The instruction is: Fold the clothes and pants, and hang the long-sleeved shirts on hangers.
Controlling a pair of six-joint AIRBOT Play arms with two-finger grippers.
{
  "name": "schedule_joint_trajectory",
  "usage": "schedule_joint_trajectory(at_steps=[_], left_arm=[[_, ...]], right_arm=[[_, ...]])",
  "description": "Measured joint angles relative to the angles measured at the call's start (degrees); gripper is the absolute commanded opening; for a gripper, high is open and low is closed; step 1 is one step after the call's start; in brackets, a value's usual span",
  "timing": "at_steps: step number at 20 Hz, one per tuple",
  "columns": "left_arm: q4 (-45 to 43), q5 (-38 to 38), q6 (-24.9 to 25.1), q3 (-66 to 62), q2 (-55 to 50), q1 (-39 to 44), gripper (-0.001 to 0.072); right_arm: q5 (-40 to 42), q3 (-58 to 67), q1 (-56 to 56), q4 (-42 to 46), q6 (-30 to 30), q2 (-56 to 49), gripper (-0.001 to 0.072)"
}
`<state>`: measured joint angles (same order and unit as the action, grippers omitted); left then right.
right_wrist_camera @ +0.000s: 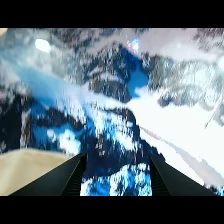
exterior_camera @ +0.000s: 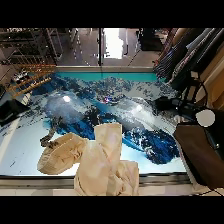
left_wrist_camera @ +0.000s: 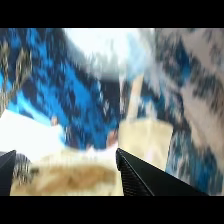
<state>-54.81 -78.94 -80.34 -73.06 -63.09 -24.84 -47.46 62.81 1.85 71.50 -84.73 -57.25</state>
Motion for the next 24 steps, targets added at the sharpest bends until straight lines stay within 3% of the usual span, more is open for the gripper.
schedule_joint_trajectory(at_steps=[2, 3, 4, 6, 9, 13, 14, 15, 16, 18, 19, 20, 21, 24], left_arm=[[1.46, -3.15, 5.09, 4.7, 0.11, 3.26, 0.0615], [1.77, -3.3, 7.72, 7.5, 0.37, 5.38, 0.0648], [1.99, -2.64, 10.6, 10.64, 0.57, 8.11, 0.0698], [2.56, 0.33, 15.69, 16.17, 0.24, 14.19, 0.0699], [2.93, 5.64, 20.37, 20.44, -2.84, 22.43, 0.0699], [2.91, 10.67, 22.99, 22.21, -9.14, 28.57, 0.0658], [2.91, 11.78, 23.17, 22.38, -10.32, 29.27, 0.0418], [2.89, 13.09, 23.45, 22.49, -11.13, 29.77, 0.0069], [2.89, 14.34, 23.61, 22.45, -11.56, 30.08, 0.0024], [2.91, 15.8, 23.71, 21.31, -11.76, 30.42, 0.0024], [2.89, 16.11, 23.69, 20.11, -11.45, 30.4, 0.0024], [2.91, 16.02, 23.41, 18.56, -10.86, 30.14, 0.0024], [2.93, 15.56, 23.21, 16.52, -10.05, 29.57, 0.0023], [2.95, 12.81, 22.45, 9.31, -7.23, 25.51, 0.0024]], right_arm=[[-9.35, -2.47, 0.0, -2.29, 1.09, 0.02, 0.0481], [-13.75, -4.92, -0.02, -4.42, 2.23, 0.04, 0.0529], [-17.27, -7.87, -0.02, -7.15, 3.67, 0.04, 0.0537], [-22.38, -15.08, -0.02, -14.88, 7.54, 0.04, 0.0544], [-23.15, -23.91, 0.2, -25.51, 12.5, 0.02, 0.0544], [-15.93, -28.61, 2.62, -32.7, 15.5, -2.56, 0.0543], [-13.6, -29.0, 3.72, -34.23, 16.28, -4.15, 0.0542], [-11.45, -28.98, 4.94, -35.52, 17.11, -6.08, 0.0538], [-9.14, -28.44, 6.51, -36.83, 18.12, -8.68, 0.0534], [-5.42, -25.64, 10.27, -39.52, 20.17, -14.64, 0.0512], [-3.89, -23.5, 12.22, -40.35, 20.83, -17.94, 0.0425], [-2.54, -20.79, 14.34, -41.05, 21.05, -21.66, 0.013], [-2.16, -18.03, 16.13, -41.59, 21.24, -25.0, 0.0028], [-0.5, -8.74, 19.28, -40.46, 21.11, -31.69, 0.0025]])
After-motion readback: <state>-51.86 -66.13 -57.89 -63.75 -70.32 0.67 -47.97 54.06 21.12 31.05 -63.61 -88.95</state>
